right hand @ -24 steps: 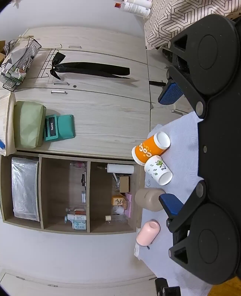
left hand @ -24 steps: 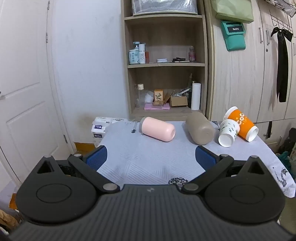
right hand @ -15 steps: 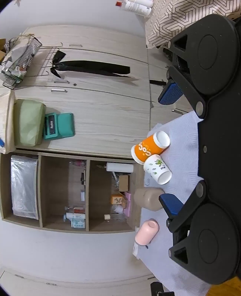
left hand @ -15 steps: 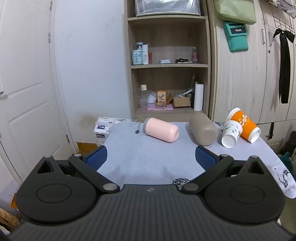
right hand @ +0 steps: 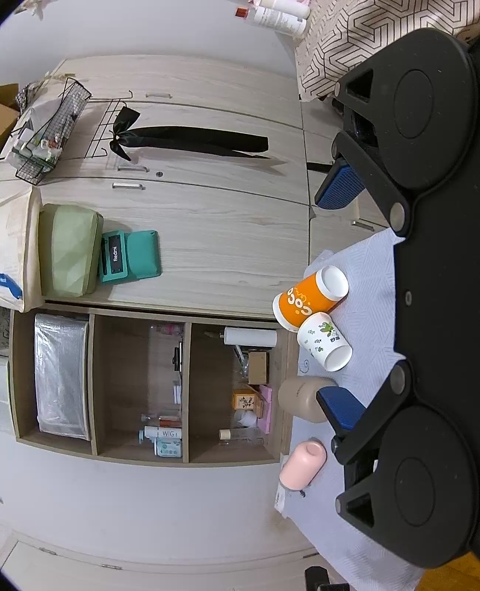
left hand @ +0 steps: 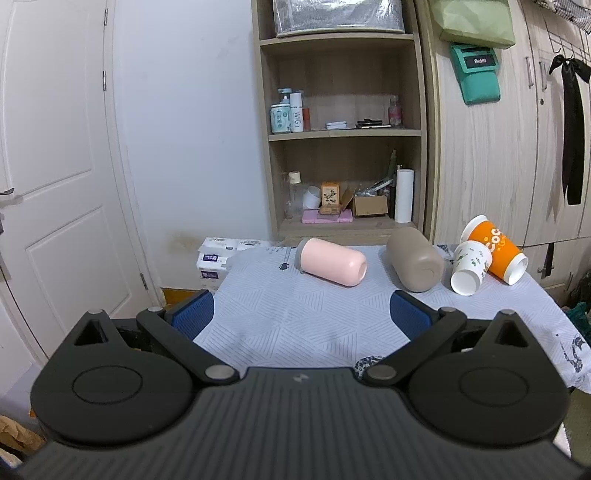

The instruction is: Flip cup upright

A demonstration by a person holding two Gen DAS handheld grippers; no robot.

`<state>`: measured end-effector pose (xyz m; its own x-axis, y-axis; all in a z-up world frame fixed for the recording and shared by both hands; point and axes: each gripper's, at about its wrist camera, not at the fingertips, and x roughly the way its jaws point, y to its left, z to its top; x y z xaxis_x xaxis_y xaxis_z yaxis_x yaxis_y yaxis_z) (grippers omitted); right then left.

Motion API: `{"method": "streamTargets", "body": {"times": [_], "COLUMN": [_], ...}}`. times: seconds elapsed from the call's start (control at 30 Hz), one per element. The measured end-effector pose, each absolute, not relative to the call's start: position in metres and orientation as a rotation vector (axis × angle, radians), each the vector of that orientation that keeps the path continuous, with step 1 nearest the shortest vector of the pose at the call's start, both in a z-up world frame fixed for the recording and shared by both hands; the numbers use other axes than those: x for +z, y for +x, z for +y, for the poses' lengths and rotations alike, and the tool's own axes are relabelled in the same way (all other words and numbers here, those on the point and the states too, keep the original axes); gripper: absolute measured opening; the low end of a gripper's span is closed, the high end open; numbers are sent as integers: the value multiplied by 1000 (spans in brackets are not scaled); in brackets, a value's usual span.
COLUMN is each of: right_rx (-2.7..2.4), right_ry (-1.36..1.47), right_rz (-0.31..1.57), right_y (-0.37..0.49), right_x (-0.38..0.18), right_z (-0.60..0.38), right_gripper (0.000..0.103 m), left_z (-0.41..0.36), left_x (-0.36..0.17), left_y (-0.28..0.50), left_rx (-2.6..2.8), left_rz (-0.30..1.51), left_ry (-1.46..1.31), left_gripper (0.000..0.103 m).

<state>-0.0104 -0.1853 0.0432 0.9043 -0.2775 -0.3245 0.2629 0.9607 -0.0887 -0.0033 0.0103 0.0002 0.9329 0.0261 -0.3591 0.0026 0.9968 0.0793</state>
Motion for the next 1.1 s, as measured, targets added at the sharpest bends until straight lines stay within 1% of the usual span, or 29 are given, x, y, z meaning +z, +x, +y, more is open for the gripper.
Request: {"method": "streamTargets", "body": {"times": [1.1], "right_rx": [-274], "right_ry": [-67], "right_rz": [340], "right_y": [-11], "right_x": [37], "right_z": [-185], "right_gripper": [103], "left_z": [13], "left_x": [7], "left_y": [-7], "left_rx": [0], "left_rz": [383], "left_ry": [83], "left_gripper": [103]}}
